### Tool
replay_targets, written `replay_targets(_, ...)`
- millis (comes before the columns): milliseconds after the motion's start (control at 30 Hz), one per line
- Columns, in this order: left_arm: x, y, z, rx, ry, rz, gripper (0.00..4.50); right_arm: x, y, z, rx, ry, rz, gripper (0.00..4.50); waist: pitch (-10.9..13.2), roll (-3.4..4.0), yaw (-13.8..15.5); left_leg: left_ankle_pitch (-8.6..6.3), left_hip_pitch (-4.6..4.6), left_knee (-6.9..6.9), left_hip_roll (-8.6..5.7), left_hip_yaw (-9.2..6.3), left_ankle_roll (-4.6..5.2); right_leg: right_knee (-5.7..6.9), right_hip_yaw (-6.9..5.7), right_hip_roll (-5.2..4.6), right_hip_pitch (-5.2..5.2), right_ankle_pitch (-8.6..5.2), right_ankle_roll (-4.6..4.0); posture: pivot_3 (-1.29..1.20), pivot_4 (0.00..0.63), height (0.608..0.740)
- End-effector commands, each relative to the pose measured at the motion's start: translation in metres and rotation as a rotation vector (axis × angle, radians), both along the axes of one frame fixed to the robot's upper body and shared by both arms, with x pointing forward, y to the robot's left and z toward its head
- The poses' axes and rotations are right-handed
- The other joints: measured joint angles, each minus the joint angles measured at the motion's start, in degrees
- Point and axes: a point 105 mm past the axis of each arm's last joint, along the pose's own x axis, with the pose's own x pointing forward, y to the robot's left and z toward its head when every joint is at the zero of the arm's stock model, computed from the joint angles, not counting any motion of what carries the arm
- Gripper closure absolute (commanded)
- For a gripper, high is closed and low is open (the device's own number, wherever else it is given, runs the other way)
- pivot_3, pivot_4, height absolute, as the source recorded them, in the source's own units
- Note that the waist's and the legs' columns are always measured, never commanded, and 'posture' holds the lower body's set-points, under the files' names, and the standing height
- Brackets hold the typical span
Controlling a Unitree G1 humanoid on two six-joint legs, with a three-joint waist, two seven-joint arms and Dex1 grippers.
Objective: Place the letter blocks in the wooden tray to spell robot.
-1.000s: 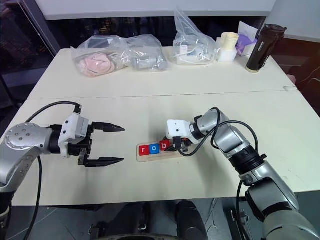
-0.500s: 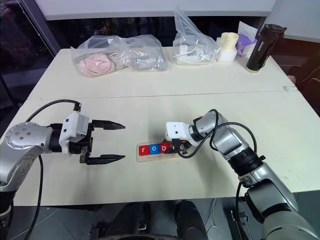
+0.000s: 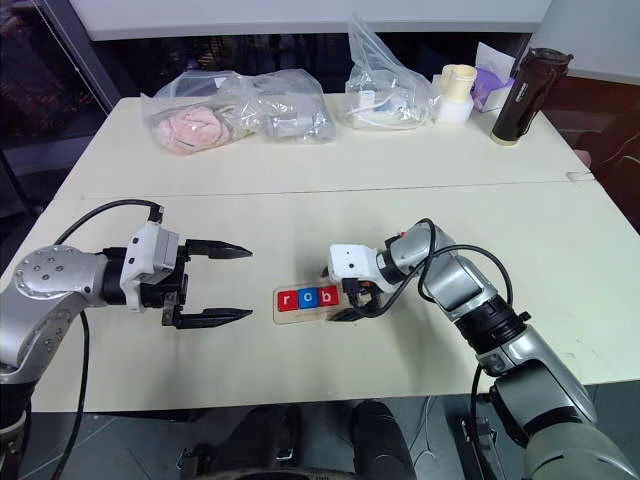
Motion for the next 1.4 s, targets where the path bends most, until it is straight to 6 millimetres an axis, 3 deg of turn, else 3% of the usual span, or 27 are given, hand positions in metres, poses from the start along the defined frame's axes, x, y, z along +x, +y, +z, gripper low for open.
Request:
replay_targets(33,-0.001,-0.001,0.006,-0.005,-0.032,-0.009,0.00,0.001,0.002,0.025,0.056,-0.056,0.000,0.05,0.0,0.00,0.0,0.00,-0.01,0.00,0.00,0.00,0.00,0.00,0.00,0.00,-0.01,0.00,0.00,0.00,0.150,0.740)
replay_targets(167,-0.002,-0.002,0.006,-0.008,-0.025,-0.011,0.00,0.007,-0.015,0.041,0.089,-0.105,-0.079,0.05,0.0,0.00,0.2,0.00,-0.05,0.00,0.00,0.00,0.00,-0.01,0.00,-0.02,-0.04,0.00,0.00,0.00,0.150,0.740)
replay_targets(300,-0.002,-0.002,0.005,-0.005,-0.022,-0.012,0.00,0.023,-0.038,0.060,0.198,-0.147,-0.294,0.05,0.0,0.00,0.1,-0.01,-0.10,0.00,0.00,0.00,-0.01,-0.06,0.00,-0.04,-0.05,-0.01,-0.02,0.00,0.150,0.740)
replay_targets(400,-0.003,-0.002,0.004,-0.006,-0.021,-0.013,0.00,0.042,-0.065,0.071,0.274,-0.178,-0.597,0.05,0.0,0.01,0.1,-0.01,-0.18,-0.03,0.00,0.00,-0.01,-0.03,0.01,-0.05,-0.16,-0.01,-0.02,0.00,0.150,0.740)
replay_targets(533,-0.003,-0.005,0.003,-0.010,-0.020,-0.020,0.00,0.059,-0.113,0.076,0.340,-0.215,-1.139,0.05,0.0,0.03,0.0,0.04,-0.47,-0.03,0.00,0.01,-0.08,0.05,0.03,-0.05,-0.53,0.03,-0.04,0.00,0.150,0.740)
replay_targets(600,-0.002,-0.006,0.002,-0.012,-0.021,-0.025,0.00,0.059,-0.122,0.074,0.384,-0.169,-1.338,0.05,0.0,0.05,0.0,0.07,-0.51,-0.09,0.00,0.02,-0.14,0.09,0.05,-0.05,-0.64,0.05,-0.06,0.00,0.150,0.740)
replay_targets(700,0.000,-0.008,0.002,-0.013,-0.025,-0.037,0.00,0.058,-0.122,0.069,0.434,-0.085,-1.533,0.05,0.0,0.07,-0.1,0.14,-0.56,-0.16,-0.01,0.03,-0.25,0.16,0.05,-0.03,-0.77,0.07,-0.08,0.00,0.150,0.740)
replay_targets(900,0.002,-0.013,0.003,-0.024,-0.033,-0.062,0.00,0.062,-0.102,0.057,0.442,-0.039,-1.671,0.05,0.0,0.10,-0.1,0.24,-0.55,-0.17,-0.01,0.02,-0.35,0.25,0.05,0.04,-0.81,0.11,-0.15,0.00,0.150,0.740)
replay_targets(1400,0.000,-0.011,0.000,-0.025,-0.037,-0.045,0.00,0.062,-0.075,0.016,0.364,0.095,-1.740,0.05,0.0,0.10,-0.4,0.27,-0.53,-0.16,-0.02,0.03,-0.29,0.36,0.03,0.20,-0.80,0.11,-0.12,0.00,0.150,0.740)
